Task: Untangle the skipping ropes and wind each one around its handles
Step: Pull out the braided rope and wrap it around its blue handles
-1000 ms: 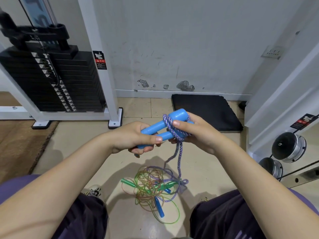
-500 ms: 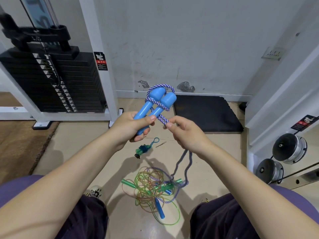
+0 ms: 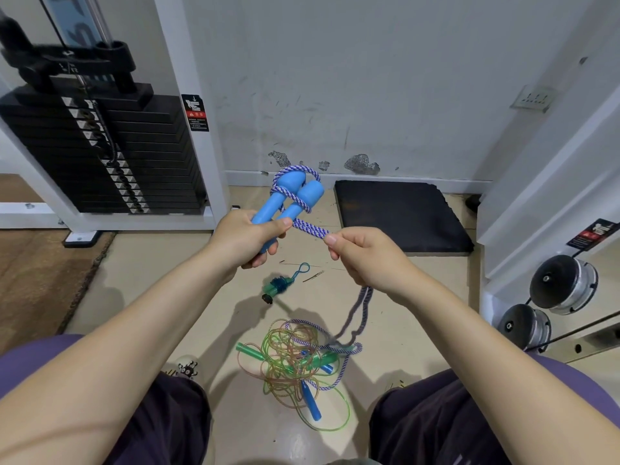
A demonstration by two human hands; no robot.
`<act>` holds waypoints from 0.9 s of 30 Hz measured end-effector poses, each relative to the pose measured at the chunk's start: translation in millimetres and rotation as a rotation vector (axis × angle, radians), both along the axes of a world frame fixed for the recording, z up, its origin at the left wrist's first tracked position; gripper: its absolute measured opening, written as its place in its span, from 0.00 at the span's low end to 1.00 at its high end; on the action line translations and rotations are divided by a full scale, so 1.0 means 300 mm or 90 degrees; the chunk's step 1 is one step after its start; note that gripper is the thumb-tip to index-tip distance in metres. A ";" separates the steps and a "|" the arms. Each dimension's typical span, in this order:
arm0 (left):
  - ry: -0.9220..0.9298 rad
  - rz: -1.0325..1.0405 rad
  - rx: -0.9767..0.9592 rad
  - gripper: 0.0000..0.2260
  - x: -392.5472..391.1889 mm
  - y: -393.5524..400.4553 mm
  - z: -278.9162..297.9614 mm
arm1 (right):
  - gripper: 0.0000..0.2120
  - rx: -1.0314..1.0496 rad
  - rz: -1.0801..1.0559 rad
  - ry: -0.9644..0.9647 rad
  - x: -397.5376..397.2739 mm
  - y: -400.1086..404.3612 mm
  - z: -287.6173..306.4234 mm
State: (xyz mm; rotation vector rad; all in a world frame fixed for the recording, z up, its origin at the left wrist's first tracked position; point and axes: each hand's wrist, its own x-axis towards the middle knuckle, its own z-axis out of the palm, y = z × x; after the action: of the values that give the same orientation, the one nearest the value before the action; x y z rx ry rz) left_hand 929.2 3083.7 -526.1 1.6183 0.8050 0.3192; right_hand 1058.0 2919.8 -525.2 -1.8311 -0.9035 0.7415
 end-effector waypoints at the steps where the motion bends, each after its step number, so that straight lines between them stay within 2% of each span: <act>1: 0.020 -0.014 0.005 0.12 0.000 0.001 0.000 | 0.18 0.014 -0.006 0.002 0.001 -0.006 0.007; 3: 0.085 -0.081 0.030 0.11 0.001 -0.009 -0.002 | 0.18 0.038 -0.021 -0.003 0.004 -0.019 0.019; 6: 0.199 -0.266 0.080 0.11 0.000 -0.055 -0.008 | 0.17 0.044 -0.024 -0.053 0.011 -0.037 0.026; 8: 0.233 -0.374 0.088 0.11 -0.003 -0.082 -0.008 | 0.15 0.043 -0.017 -0.109 0.019 -0.042 0.023; 13: 0.244 -0.442 0.105 0.13 -0.013 -0.075 0.009 | 0.13 0.057 -0.013 -0.303 0.034 -0.035 0.015; 15: 0.250 -0.466 0.106 0.15 -0.015 -0.077 0.009 | 0.14 0.049 -0.008 -0.331 0.031 -0.032 0.013; 18: 0.247 -0.515 0.082 0.12 -0.023 -0.081 0.012 | 0.21 0.038 0.016 -0.252 0.023 -0.024 0.007; 20: 0.226 -0.526 0.065 0.11 -0.031 -0.072 0.016 | 0.21 0.048 0.052 -0.186 0.028 -0.021 0.005; 24: 0.160 -0.533 0.009 0.11 -0.045 -0.053 0.024 | 0.12 0.088 0.105 -0.033 0.035 -0.025 0.020; 27: 0.125 -0.527 -0.002 0.10 -0.049 -0.048 0.028 | 0.06 0.066 0.126 0.011 0.029 -0.034 0.030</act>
State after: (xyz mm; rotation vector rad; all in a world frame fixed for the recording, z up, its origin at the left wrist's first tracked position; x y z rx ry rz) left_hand 914.6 3069.4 -517.8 1.8482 0.2201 -0.4345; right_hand 1066.8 2909.7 -516.1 -1.6576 -1.1026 0.8152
